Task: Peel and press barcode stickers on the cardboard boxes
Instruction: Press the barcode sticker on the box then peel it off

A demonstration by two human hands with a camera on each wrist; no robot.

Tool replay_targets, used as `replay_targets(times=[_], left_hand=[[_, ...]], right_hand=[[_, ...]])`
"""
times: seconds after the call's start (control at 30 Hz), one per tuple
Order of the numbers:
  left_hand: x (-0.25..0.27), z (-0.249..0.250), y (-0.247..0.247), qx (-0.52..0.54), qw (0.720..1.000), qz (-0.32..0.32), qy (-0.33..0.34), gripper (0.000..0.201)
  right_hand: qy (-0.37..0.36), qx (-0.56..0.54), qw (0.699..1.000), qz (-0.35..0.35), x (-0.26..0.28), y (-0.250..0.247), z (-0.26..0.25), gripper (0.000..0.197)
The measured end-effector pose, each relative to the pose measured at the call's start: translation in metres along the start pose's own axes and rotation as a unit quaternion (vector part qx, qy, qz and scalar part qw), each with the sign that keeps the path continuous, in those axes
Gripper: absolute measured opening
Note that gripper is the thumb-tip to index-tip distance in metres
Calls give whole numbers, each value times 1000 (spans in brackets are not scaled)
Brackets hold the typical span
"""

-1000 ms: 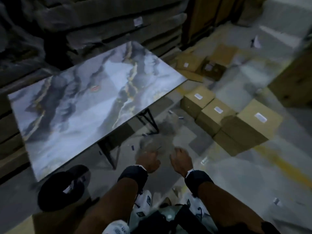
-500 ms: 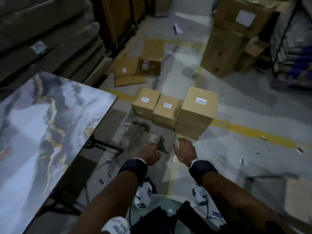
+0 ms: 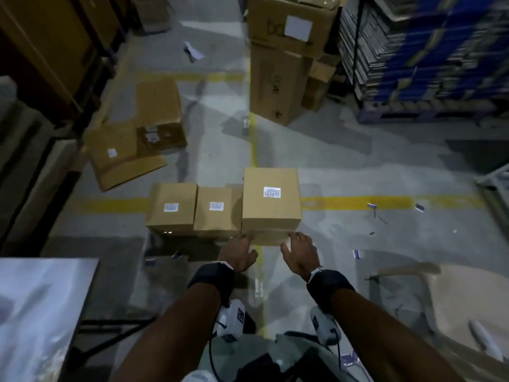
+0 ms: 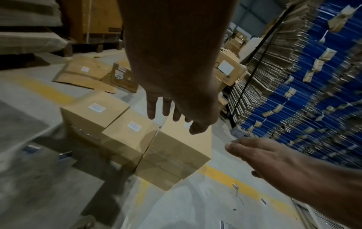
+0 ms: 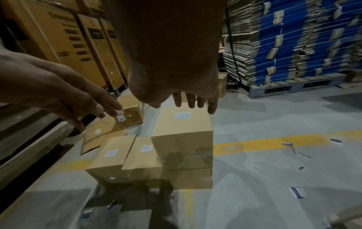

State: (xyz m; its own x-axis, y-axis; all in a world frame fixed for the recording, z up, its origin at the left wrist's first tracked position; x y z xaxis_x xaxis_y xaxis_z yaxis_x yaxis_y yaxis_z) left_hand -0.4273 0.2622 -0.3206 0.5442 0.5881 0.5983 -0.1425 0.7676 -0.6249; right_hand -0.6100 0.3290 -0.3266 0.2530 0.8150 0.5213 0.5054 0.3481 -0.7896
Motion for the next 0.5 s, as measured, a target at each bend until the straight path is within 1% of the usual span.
replay_targets(times=[0.07, 0.17, 0.33, 0.5], left_hand=[[-22, 4, -15, -4, 1000, -3, 3, 51], [-53, 7, -36, -26, 1000, -1, 11, 54], [-101, -4, -61, -43, 999, -13, -5, 59], [-154, -21, -83, -46, 998, -36, -30, 64]], right_hand=[[18, -18, 1000, -5, -18, -11, 2, 51], [43, -27, 999, -11, -44, -26, 8, 52], [70, -69, 995, 2, -89, -47, 19, 48], [61, -54, 996, -25, -140, -57, 27, 48]])
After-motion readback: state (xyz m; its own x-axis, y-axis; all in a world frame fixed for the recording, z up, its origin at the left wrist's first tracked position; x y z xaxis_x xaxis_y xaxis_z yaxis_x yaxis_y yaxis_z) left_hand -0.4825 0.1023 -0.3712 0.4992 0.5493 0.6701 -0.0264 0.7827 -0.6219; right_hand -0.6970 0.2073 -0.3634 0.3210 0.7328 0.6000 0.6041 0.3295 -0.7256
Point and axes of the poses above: each hand's wrist, its own x-axis away from the middle knuckle, its own y-axis out of the palm, z = x × y, the point moved 8 cm from there along -x, towards the middle knuckle, and after that the axes turned 9 degrees about -z, right-handed, at the moved point
